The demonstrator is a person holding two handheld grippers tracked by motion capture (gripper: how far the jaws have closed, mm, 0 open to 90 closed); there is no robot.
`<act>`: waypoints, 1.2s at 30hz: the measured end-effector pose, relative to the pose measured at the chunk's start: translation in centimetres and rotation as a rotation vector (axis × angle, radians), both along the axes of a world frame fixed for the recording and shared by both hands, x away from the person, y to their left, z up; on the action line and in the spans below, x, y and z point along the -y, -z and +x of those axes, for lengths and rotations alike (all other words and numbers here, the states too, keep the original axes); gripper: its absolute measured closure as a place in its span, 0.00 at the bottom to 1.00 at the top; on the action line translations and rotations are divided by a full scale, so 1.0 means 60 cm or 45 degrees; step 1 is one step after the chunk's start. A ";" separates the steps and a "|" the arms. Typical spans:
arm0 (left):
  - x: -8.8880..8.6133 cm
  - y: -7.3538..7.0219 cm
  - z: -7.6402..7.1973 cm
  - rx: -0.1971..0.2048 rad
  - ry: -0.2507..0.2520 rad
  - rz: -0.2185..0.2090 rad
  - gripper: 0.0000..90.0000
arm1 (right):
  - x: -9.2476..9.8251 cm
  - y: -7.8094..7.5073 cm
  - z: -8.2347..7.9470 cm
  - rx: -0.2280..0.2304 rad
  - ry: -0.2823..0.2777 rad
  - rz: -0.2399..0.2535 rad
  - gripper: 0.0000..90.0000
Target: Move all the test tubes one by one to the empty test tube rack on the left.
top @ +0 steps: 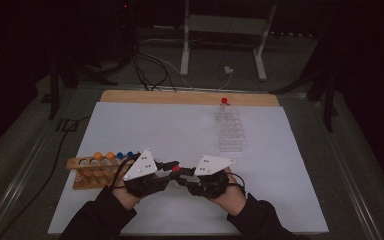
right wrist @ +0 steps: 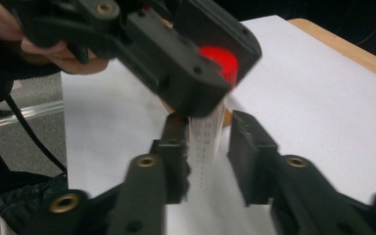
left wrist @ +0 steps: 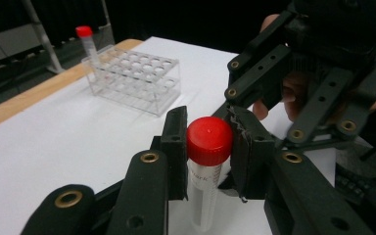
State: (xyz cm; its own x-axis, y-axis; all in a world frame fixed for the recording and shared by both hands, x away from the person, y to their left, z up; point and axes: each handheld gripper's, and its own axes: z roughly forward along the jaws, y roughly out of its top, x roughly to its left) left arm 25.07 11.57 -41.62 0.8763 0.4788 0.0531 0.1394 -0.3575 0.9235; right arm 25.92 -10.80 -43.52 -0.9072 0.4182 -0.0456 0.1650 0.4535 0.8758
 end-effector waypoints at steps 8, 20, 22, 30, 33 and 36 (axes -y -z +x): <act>-0.036 -0.026 0.001 0.009 -0.069 -0.001 0.80 | 0.016 -0.011 0.006 0.002 0.059 0.066 0.45; -0.100 -0.062 -0.005 0.067 -0.205 -0.022 0.80 | 0.028 -0.020 0.015 0.005 0.153 0.080 0.03; -0.109 -0.066 -0.006 0.075 -0.222 -0.016 0.80 | 0.031 -0.021 0.016 -0.005 0.158 0.090 0.00; -0.150 -0.085 -0.008 0.102 -0.326 -0.022 0.80 | 0.035 -0.021 0.017 -0.005 0.139 0.077 0.00; -0.168 -0.091 -0.012 0.118 -0.375 -0.027 0.80 | 0.037 -0.022 0.018 -0.012 0.140 0.084 0.00; -0.184 -0.096 -0.018 0.136 -0.425 -0.022 0.80 | 0.040 -0.023 0.019 -0.020 0.139 0.101 0.00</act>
